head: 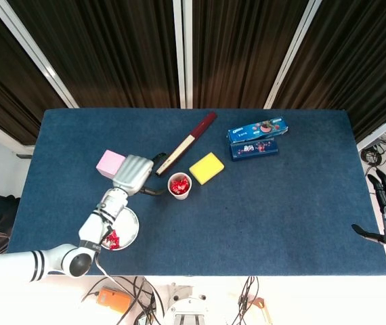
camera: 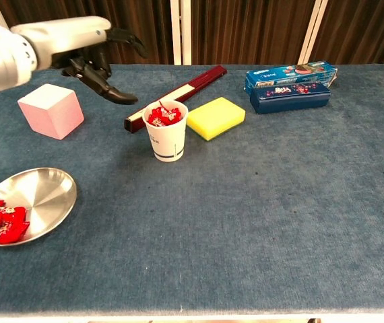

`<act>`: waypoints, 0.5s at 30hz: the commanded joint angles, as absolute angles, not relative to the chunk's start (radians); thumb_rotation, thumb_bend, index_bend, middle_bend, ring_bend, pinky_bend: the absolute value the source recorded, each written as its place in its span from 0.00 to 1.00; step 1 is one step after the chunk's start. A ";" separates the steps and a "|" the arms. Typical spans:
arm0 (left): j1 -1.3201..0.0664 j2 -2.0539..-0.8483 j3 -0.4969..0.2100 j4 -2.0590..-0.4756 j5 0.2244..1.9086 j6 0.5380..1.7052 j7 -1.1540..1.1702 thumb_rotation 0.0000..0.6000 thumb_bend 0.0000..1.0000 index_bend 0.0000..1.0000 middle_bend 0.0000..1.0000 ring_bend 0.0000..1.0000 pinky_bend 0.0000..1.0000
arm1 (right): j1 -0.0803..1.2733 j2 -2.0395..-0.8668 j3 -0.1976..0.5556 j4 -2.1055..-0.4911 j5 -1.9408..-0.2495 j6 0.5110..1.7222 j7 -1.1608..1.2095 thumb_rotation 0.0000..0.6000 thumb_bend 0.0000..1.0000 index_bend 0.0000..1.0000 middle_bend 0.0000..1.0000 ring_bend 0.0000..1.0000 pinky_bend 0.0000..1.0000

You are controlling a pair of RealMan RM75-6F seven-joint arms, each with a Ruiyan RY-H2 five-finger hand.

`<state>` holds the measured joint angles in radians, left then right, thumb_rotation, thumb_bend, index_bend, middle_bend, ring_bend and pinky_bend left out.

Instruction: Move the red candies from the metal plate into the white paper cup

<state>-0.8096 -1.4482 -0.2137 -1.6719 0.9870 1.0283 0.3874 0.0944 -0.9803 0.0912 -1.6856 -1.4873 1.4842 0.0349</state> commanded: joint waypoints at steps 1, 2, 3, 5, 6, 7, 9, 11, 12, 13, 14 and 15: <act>-0.693 -1.355 -0.174 -1.726 1.011 1.140 0.325 0.85 0.10 0.19 0.85 0.77 0.77 | 0.094 -0.975 0.089 -1.670 -1.478 1.472 0.037 1.00 0.02 0.00 0.00 0.00 0.00; -0.668 -1.335 -0.160 -1.730 1.011 1.156 0.313 0.88 0.10 0.19 0.77 0.68 0.70 | 0.095 -0.975 0.088 -1.665 -1.477 1.469 0.037 1.00 0.02 0.00 0.00 0.00 0.00; -0.642 -1.318 -0.147 -1.730 1.013 1.174 0.302 0.89 0.10 0.19 0.67 0.58 0.61 | 0.095 -0.976 0.087 -1.660 -1.476 1.465 0.041 1.00 0.02 0.00 0.00 0.00 0.00; -0.582 -1.288 -0.116 -1.715 1.032 1.228 0.275 0.89 0.10 0.19 0.48 0.40 0.42 | 0.098 -0.977 0.086 -1.648 -1.474 1.456 0.058 1.00 0.02 0.00 0.00 0.00 0.00; -0.556 -1.279 -0.101 -1.703 1.051 1.255 0.260 0.89 0.10 0.19 0.42 0.34 0.36 | 0.100 -0.977 0.087 -1.643 -1.475 1.453 0.068 1.00 0.02 0.00 0.00 0.00 0.00; -0.529 -1.268 -0.084 -1.689 1.072 1.278 0.244 0.91 0.10 0.19 0.34 0.26 0.27 | 0.102 -0.979 0.088 -1.637 -1.476 1.451 0.077 1.00 0.02 0.00 0.00 0.00 0.00; -0.467 -1.252 -0.048 -1.654 1.117 1.338 0.207 0.97 0.10 0.19 0.24 0.13 0.14 | 0.105 -0.983 0.088 -1.624 -1.478 1.446 0.083 1.00 0.02 0.00 0.00 0.00 0.00; -0.410 -1.235 -0.006 -1.625 1.157 1.380 0.180 1.00 0.09 0.19 0.16 0.05 0.04 | 0.106 -0.992 0.085 -1.610 -1.483 1.447 0.075 1.00 0.02 0.00 0.00 0.00 0.00; -0.386 -1.228 0.007 -1.617 1.170 1.398 0.166 1.00 0.09 0.18 0.14 0.02 0.02 | 0.105 -0.997 0.084 -1.606 -1.485 1.450 0.073 1.00 0.02 0.00 0.00 0.00 0.00; -0.362 -1.222 0.020 -1.610 1.181 1.416 0.151 1.00 0.09 0.18 0.12 0.01 0.01 | 0.105 -1.003 0.084 -1.601 -1.489 1.454 0.074 1.00 0.02 0.00 0.00 0.00 0.00; -0.332 -1.212 0.035 -1.602 1.199 1.440 0.131 1.00 0.09 0.17 0.11 0.00 0.00 | 0.103 -1.009 0.083 -1.595 -1.497 1.461 0.078 1.00 0.02 0.00 0.00 0.00 0.00; -0.308 -1.203 0.047 -1.596 1.212 1.461 0.118 1.00 0.09 0.17 0.11 0.00 0.00 | 0.102 -1.015 0.080 -1.589 -1.506 1.467 0.083 1.00 0.02 0.00 0.00 0.00 0.00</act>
<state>-0.3633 -1.2321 0.0059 -1.6245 1.1786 1.4160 0.1609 0.1034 -1.0082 0.0828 -1.5954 -1.4976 1.4603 0.0785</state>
